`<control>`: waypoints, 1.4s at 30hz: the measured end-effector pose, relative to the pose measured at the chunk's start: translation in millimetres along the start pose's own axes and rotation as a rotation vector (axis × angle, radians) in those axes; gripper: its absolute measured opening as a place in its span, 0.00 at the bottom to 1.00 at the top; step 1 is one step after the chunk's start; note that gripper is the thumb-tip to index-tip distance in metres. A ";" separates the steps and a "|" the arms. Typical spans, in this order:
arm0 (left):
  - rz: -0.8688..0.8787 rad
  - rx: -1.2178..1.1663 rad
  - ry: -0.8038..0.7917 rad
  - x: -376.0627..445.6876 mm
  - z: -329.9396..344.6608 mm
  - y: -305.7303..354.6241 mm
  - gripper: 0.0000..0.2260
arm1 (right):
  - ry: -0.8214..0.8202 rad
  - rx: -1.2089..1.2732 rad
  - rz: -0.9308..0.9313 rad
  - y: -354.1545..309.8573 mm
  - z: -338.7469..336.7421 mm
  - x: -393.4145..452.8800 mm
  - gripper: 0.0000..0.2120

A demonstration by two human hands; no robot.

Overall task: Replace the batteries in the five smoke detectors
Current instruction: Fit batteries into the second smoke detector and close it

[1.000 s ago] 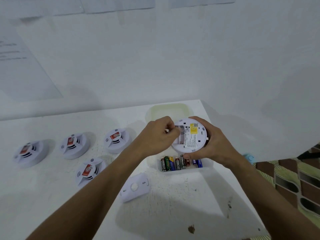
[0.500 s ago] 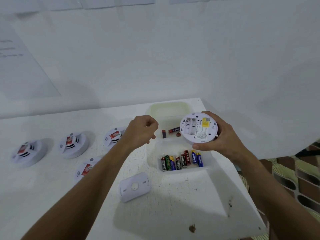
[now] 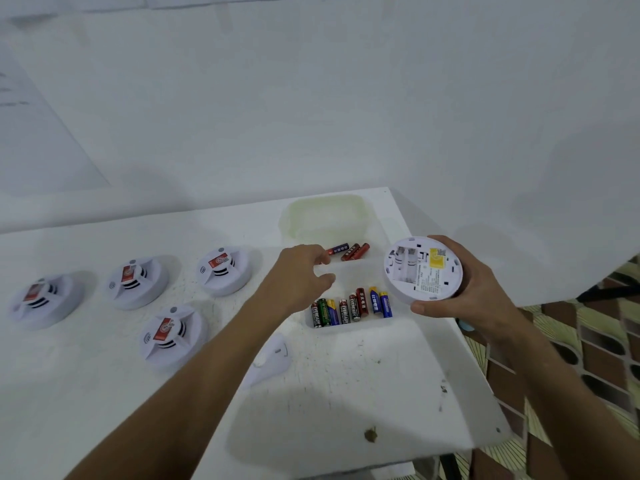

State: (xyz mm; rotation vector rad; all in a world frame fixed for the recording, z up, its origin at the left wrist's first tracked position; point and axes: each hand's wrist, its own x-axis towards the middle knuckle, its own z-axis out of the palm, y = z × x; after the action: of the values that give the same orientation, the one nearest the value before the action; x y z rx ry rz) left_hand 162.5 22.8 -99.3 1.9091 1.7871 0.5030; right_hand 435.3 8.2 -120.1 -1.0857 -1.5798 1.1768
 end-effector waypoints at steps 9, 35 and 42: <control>0.021 0.131 -0.101 5.4 37.1 31.1 0.17 | -0.024 -0.029 -0.005 3.2 -18.2 -29.3 0.41; -0.046 -0.192 -0.092 6.1 47.6 47.4 0.06 | -0.039 -0.027 0.029 8.2 -23.0 -46.7 0.41; 0.125 -0.519 0.161 -19.4 8.5 86.5 0.06 | -0.069 -0.054 -0.021 5.7 -12.5 -33.8 0.42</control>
State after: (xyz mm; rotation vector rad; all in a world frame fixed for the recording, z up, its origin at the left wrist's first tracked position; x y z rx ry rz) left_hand 236.7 -0.5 -55.9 1.6488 1.4449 1.0744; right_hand 456.6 -20.4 -128.0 -1.0703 -1.6806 1.1753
